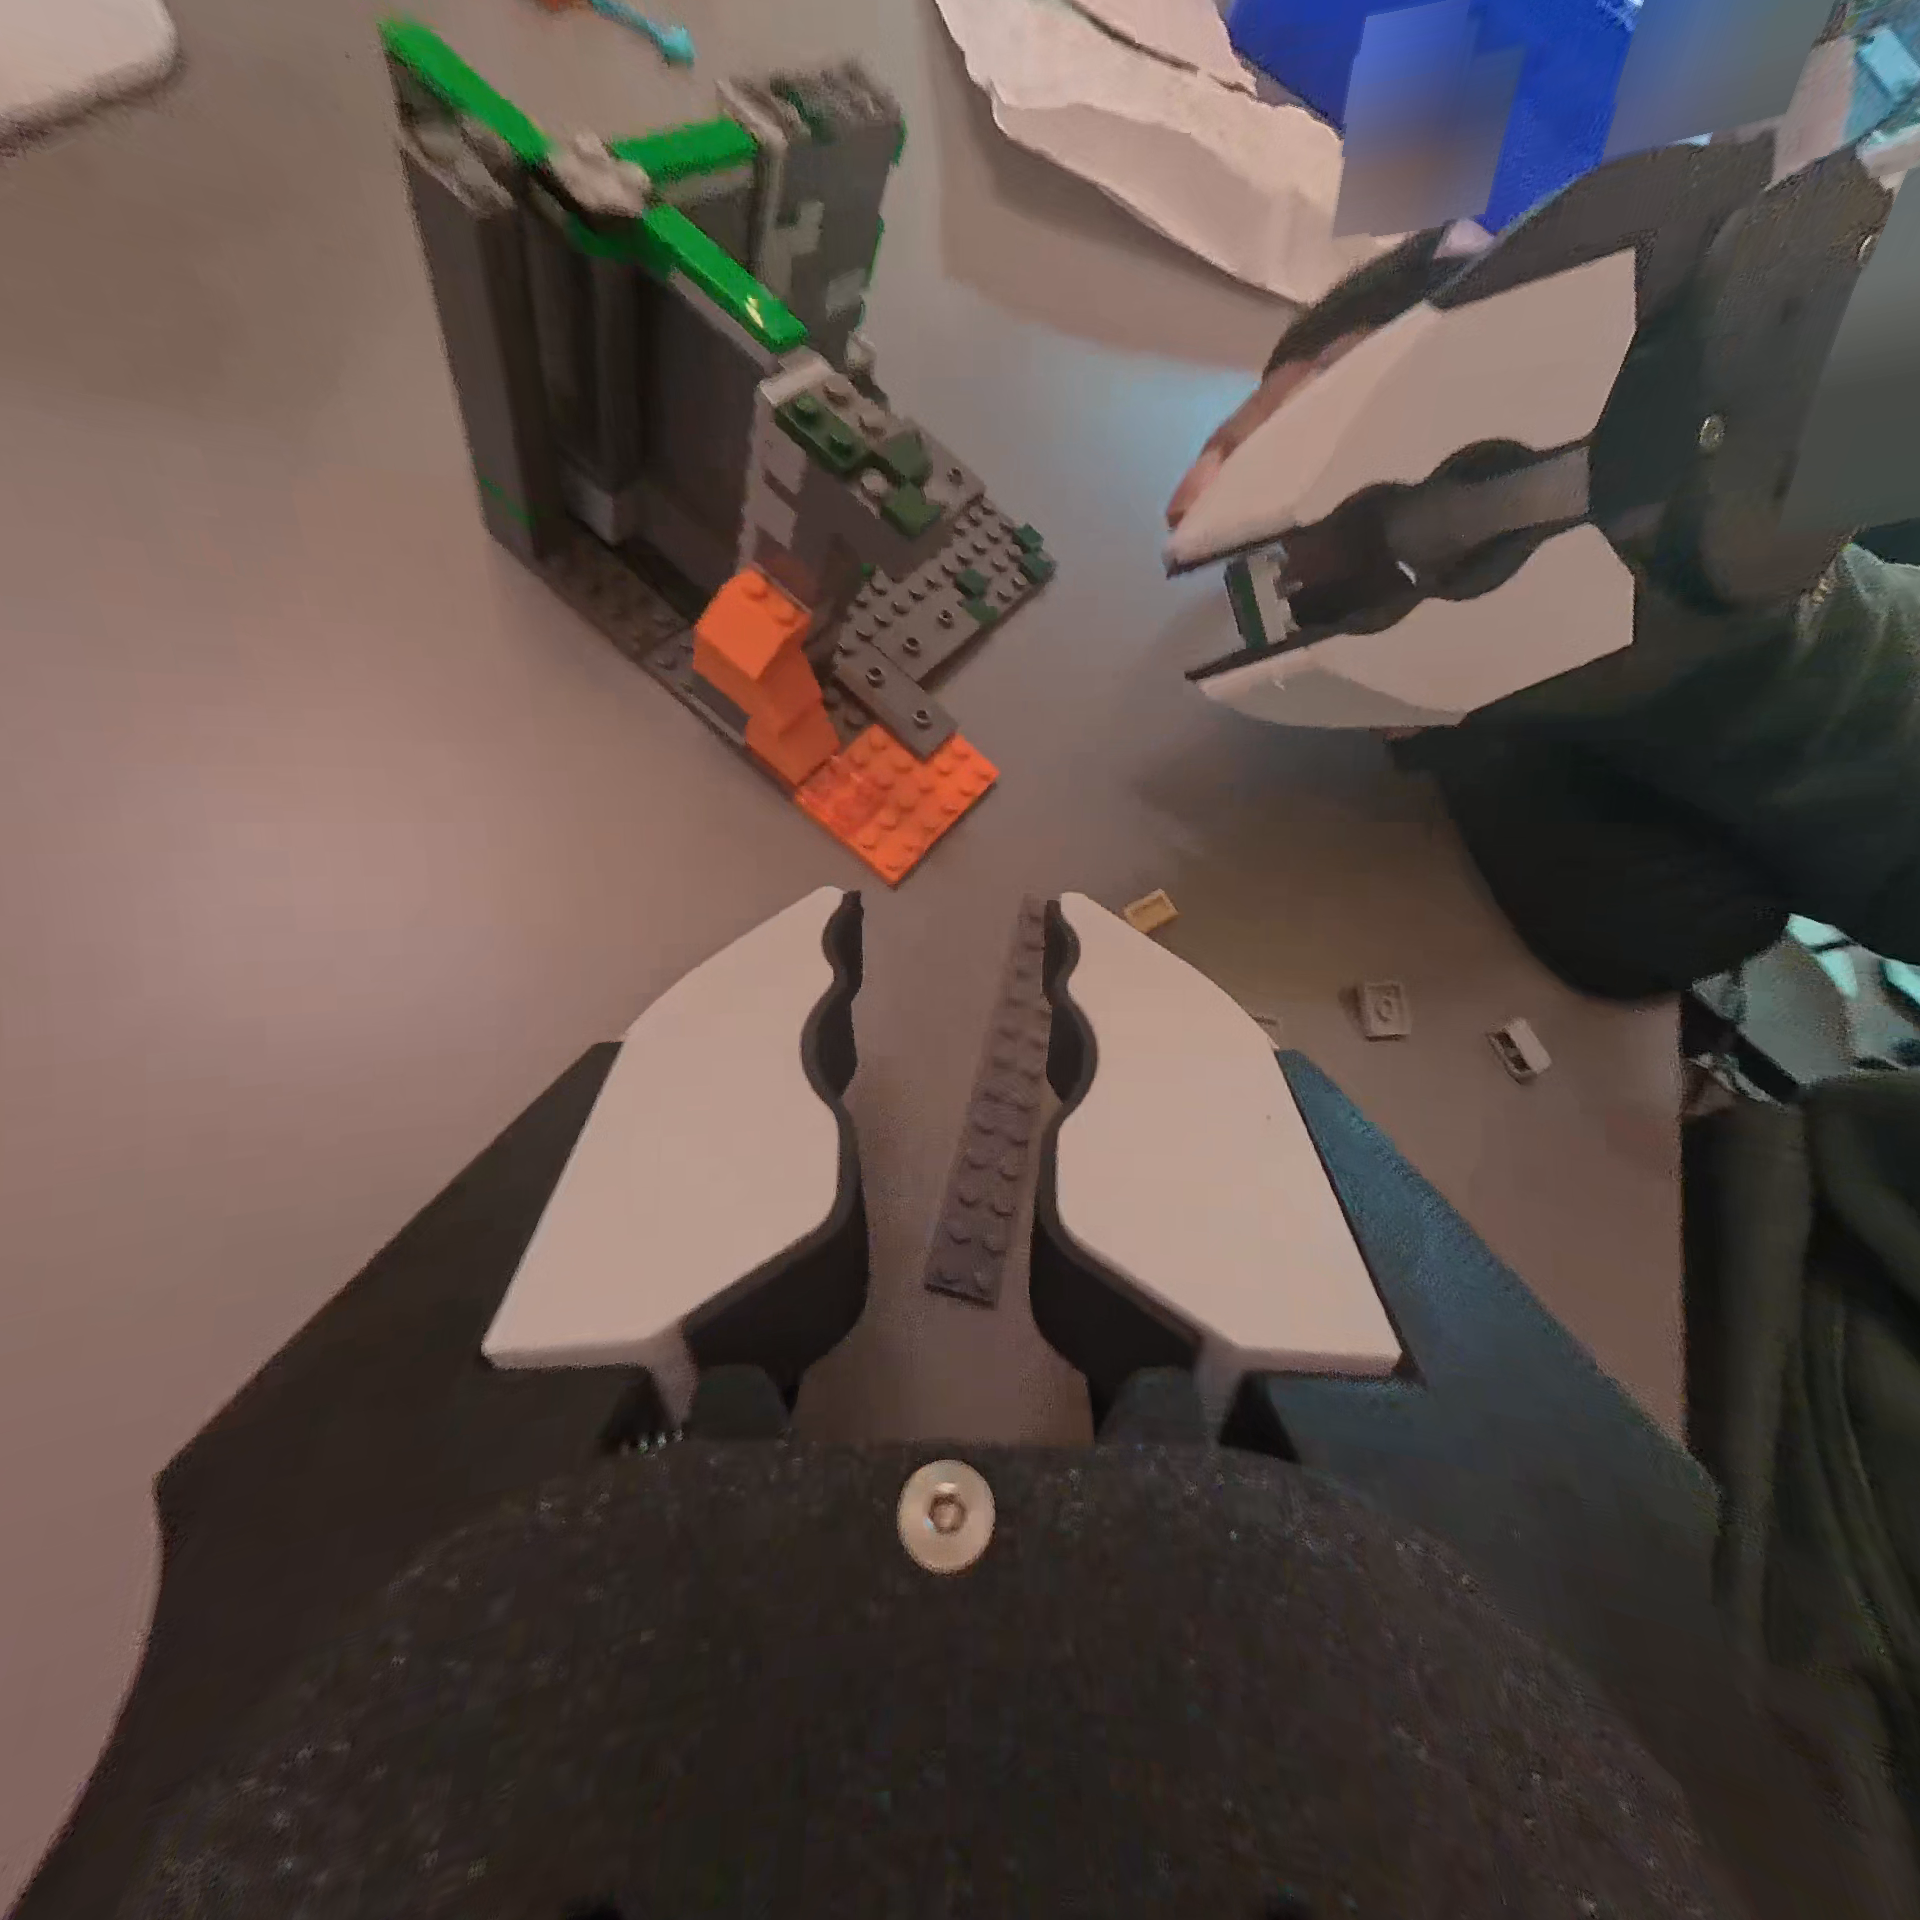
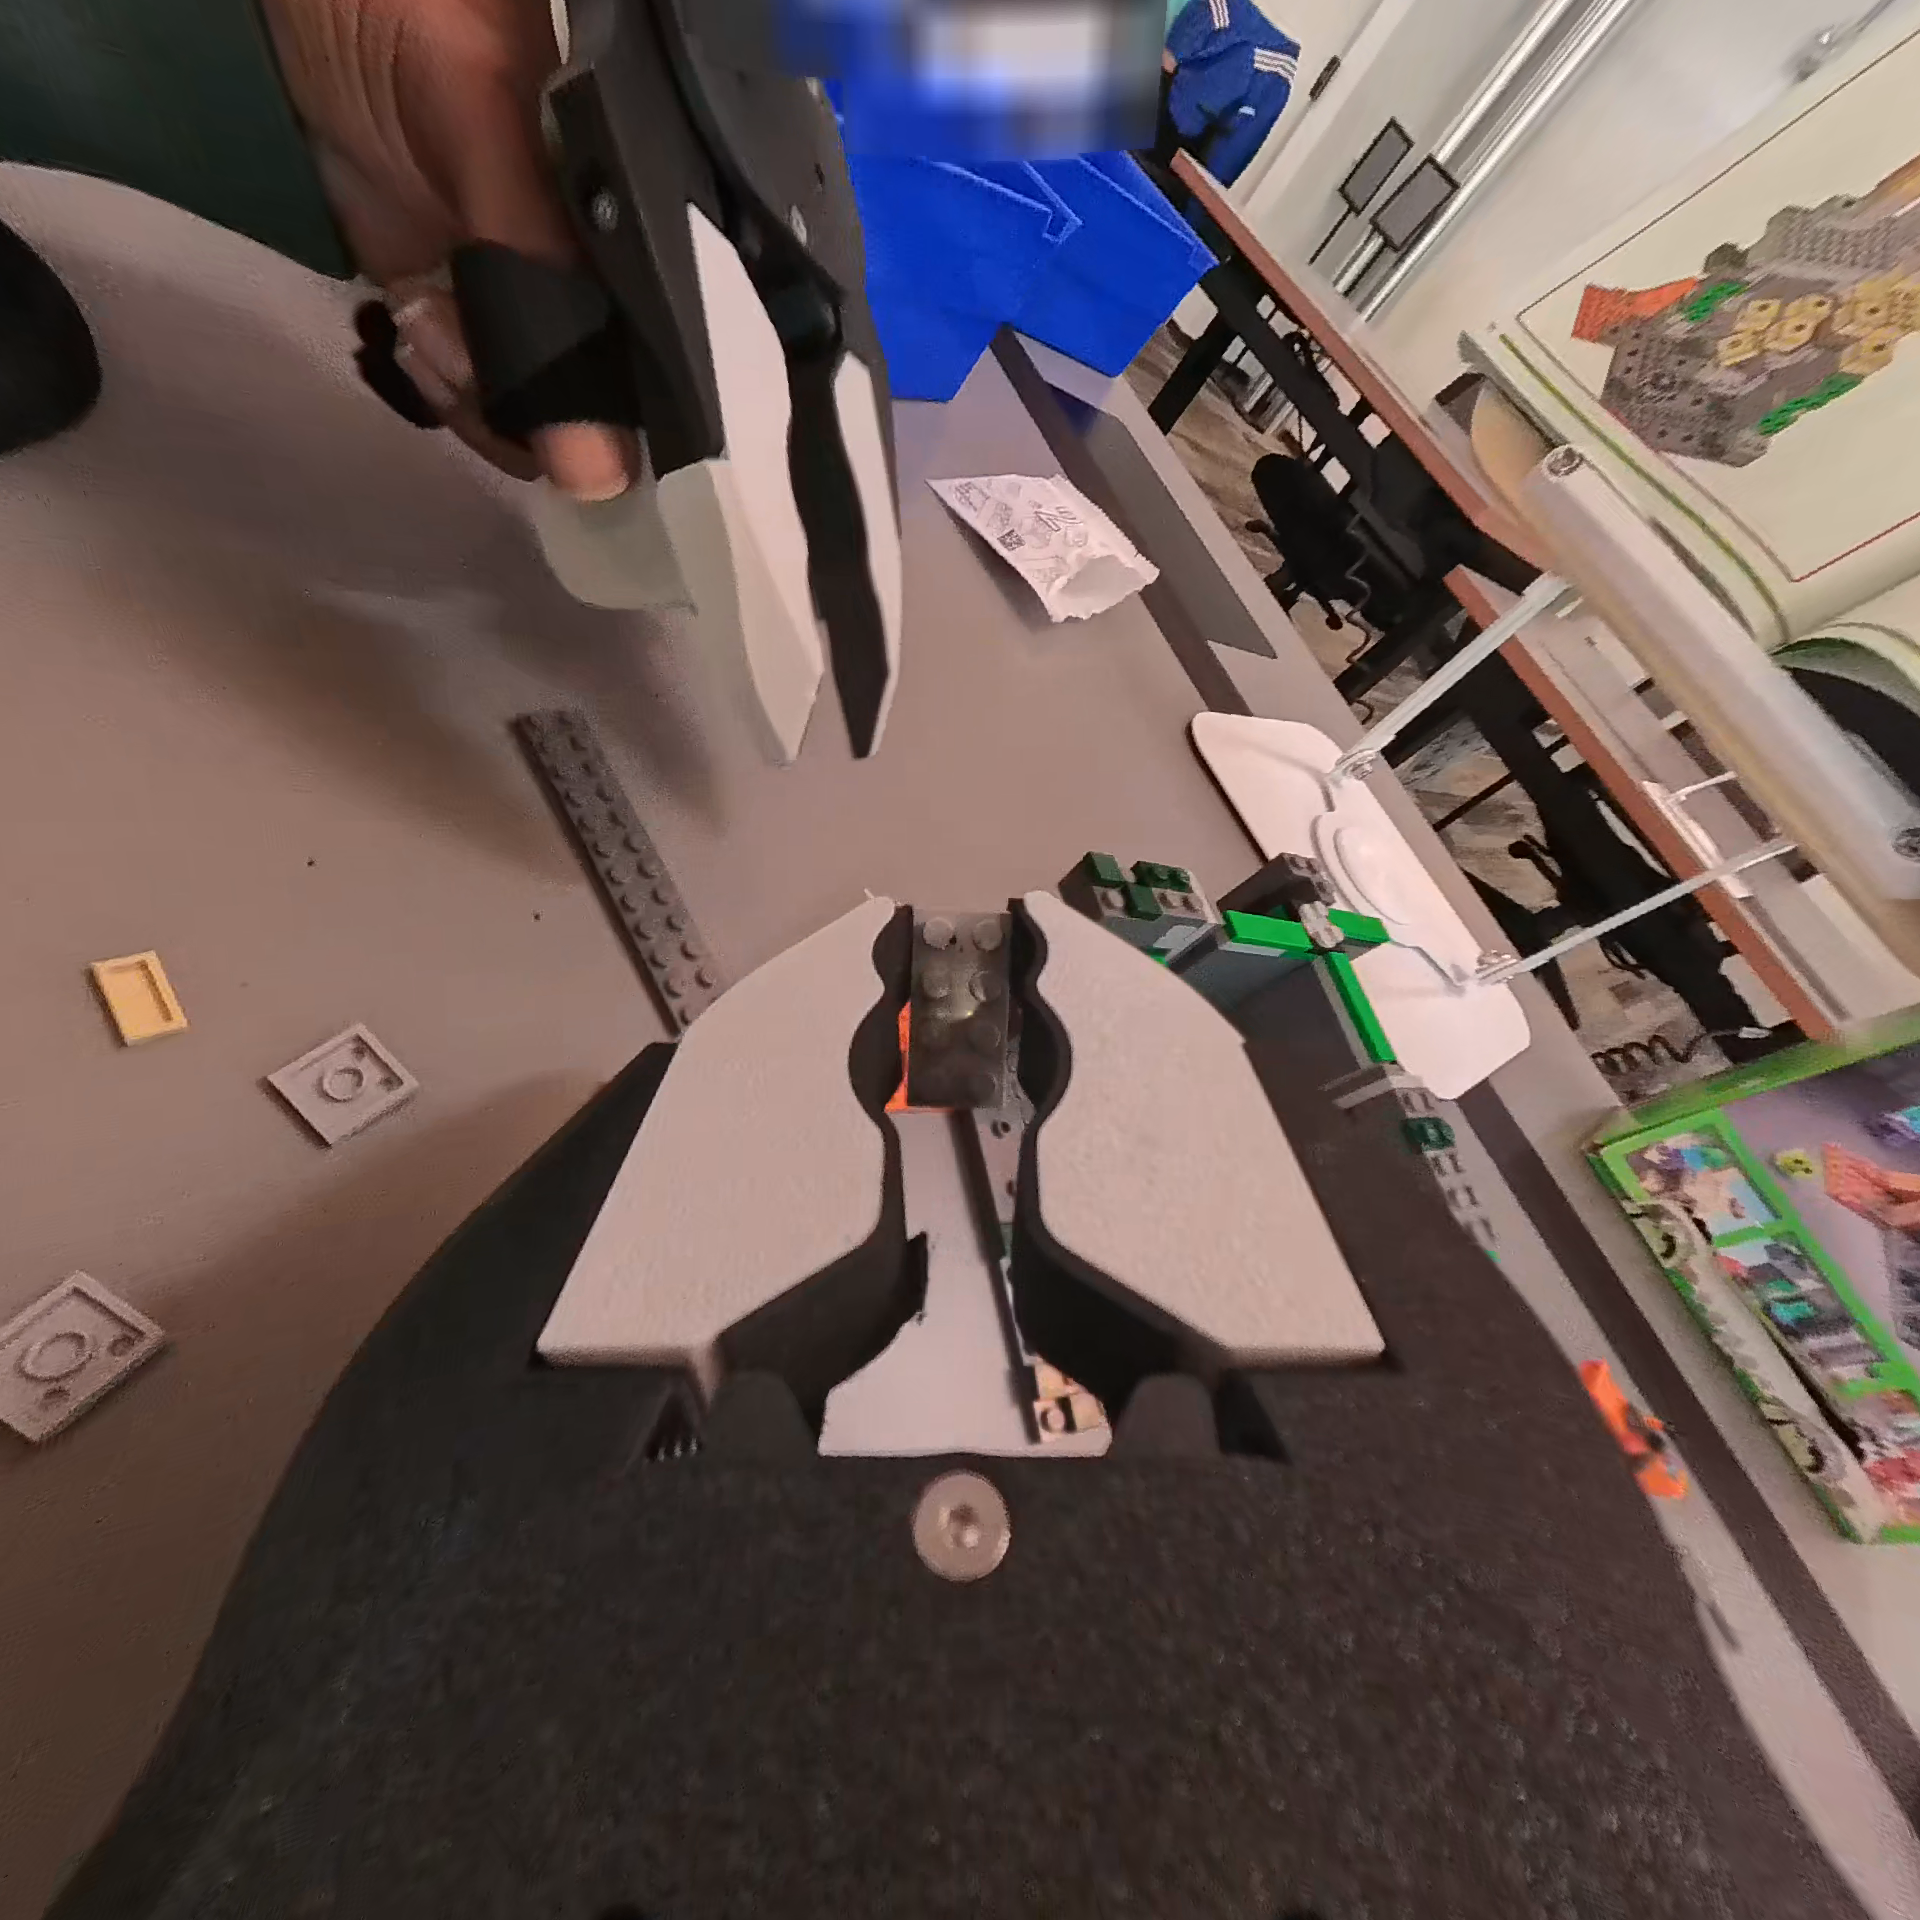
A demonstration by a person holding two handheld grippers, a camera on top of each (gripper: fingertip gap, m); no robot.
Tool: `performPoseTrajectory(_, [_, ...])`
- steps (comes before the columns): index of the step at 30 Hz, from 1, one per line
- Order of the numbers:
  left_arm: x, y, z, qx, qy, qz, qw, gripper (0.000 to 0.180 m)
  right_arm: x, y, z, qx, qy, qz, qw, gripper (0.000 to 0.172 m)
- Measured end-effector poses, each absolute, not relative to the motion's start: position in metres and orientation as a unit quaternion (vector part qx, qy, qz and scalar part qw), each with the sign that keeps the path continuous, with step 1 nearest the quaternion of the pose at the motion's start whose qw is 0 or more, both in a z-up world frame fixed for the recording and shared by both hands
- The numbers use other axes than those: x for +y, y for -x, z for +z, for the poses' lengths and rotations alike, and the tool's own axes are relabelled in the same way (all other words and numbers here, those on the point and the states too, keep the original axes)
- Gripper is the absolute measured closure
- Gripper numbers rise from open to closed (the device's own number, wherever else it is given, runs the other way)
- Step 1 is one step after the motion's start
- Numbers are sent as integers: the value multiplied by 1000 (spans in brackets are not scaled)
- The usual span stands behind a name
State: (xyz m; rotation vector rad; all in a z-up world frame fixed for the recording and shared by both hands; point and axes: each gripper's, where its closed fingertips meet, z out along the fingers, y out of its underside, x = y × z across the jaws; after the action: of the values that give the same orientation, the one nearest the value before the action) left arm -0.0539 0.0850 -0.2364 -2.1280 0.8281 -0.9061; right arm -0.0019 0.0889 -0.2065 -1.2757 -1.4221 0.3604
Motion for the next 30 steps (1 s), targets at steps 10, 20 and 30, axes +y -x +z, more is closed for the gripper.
performPoseTrajectory(10, [56, 10, -189, 341, 699, -508, 371, 152, 65, 13, -182, -562, 516, 308, 569, 154])
performPoseTrajectory(20, [23, -5, -148, 265, 576, -729, 257, 147, 28, 15, -152, -581, 412, 361, 602, 154])
performPoseTrajectory(30, [15, -14, -151, 251, 558, -764, 204, 145, 15, 20, -150, -604, 381, 338, 612, 155])
